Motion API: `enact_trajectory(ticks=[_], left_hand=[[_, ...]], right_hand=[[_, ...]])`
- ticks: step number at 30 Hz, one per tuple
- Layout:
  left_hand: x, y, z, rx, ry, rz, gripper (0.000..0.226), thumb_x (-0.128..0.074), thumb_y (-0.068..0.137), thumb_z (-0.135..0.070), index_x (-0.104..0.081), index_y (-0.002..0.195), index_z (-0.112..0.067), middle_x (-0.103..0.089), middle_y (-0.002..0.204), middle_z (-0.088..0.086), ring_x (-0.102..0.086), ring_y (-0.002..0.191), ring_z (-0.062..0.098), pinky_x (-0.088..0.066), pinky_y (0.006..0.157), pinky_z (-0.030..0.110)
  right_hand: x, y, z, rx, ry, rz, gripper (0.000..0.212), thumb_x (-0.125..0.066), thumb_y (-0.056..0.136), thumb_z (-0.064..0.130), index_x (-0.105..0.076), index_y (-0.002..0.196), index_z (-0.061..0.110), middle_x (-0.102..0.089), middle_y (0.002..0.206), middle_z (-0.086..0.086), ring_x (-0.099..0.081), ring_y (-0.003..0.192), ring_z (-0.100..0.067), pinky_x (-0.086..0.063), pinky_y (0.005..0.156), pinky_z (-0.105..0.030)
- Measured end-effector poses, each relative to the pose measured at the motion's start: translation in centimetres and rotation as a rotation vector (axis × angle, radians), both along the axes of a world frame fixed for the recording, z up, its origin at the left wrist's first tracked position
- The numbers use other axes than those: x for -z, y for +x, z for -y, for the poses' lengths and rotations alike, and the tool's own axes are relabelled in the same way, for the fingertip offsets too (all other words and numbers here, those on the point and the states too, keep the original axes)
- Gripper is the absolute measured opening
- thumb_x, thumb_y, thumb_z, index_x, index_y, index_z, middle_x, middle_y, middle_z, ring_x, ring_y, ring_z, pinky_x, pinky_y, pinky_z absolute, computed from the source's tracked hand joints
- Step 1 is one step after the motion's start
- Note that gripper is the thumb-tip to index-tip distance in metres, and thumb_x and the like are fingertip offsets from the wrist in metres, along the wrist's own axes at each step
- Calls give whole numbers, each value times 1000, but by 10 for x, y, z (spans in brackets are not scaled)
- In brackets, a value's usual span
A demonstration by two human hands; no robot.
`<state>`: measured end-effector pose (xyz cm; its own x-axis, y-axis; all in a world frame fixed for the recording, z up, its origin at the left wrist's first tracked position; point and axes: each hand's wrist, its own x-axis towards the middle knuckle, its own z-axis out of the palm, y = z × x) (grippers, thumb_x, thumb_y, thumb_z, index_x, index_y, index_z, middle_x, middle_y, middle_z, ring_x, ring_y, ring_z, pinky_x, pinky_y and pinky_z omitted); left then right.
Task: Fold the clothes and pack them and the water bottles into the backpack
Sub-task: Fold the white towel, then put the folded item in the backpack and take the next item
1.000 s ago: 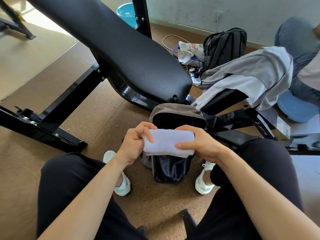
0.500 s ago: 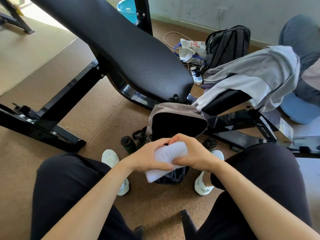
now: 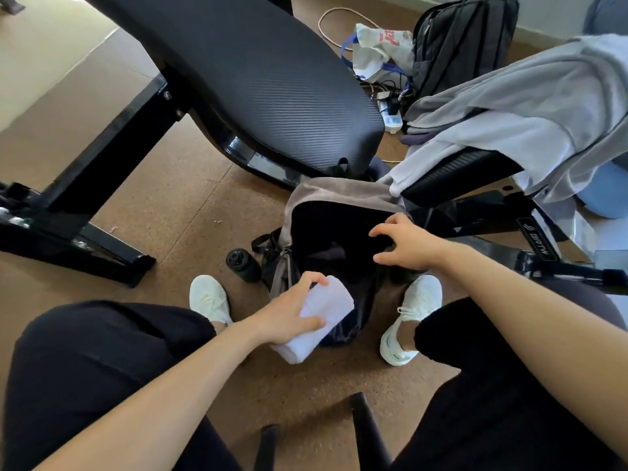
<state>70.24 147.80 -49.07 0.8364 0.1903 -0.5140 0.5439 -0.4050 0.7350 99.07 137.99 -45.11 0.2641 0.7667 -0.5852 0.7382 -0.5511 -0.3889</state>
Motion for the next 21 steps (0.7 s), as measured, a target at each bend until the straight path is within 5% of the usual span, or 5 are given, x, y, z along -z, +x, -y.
enact_trajectory(ticks=[5,8,12,15,21], left_hand=[[39,31,-25,-68,10,3,26,-49,92,-53,-44,115,-66,-45,138,-6,-48,124,22,-42,104,46],[61,60,-40,-73,67,-23,17,-55,103,-30,-63,106,-45,-39,135,-4,-47,122,26,-37,94,36],[88,103,-59,35,234,-80,26,-57,99,-24,-63,117,-41,-28,152,2,-58,106,35,-48,81,41],[114,129,-74,232,483,-74,56,-58,93,-15,-51,140,-43,-17,163,9,-53,117,42,-46,74,39],[164,158,-93,534,945,-44,72,-38,100,-7,-16,162,-37,2,172,7,-25,146,47,-28,117,58]], right_hand=[[37,26,-22,39,-106,117,63,-63,95,44,-42,152,31,15,169,-3,-32,148,-40,-38,116,-48],[53,26,-36,17,-160,171,63,-58,99,42,-37,154,21,22,168,-5,-35,145,-42,-43,110,-48],[59,40,-57,98,-23,125,53,-59,98,29,-39,141,5,-7,163,-12,-39,138,-45,-42,108,-49],[50,49,-71,213,135,70,37,-58,96,21,-49,126,2,-31,148,-17,-49,127,-41,-43,105,-43],[38,58,-78,309,177,-28,29,-56,95,23,-53,118,6,-37,138,-9,-51,116,-30,-44,96,-36]])
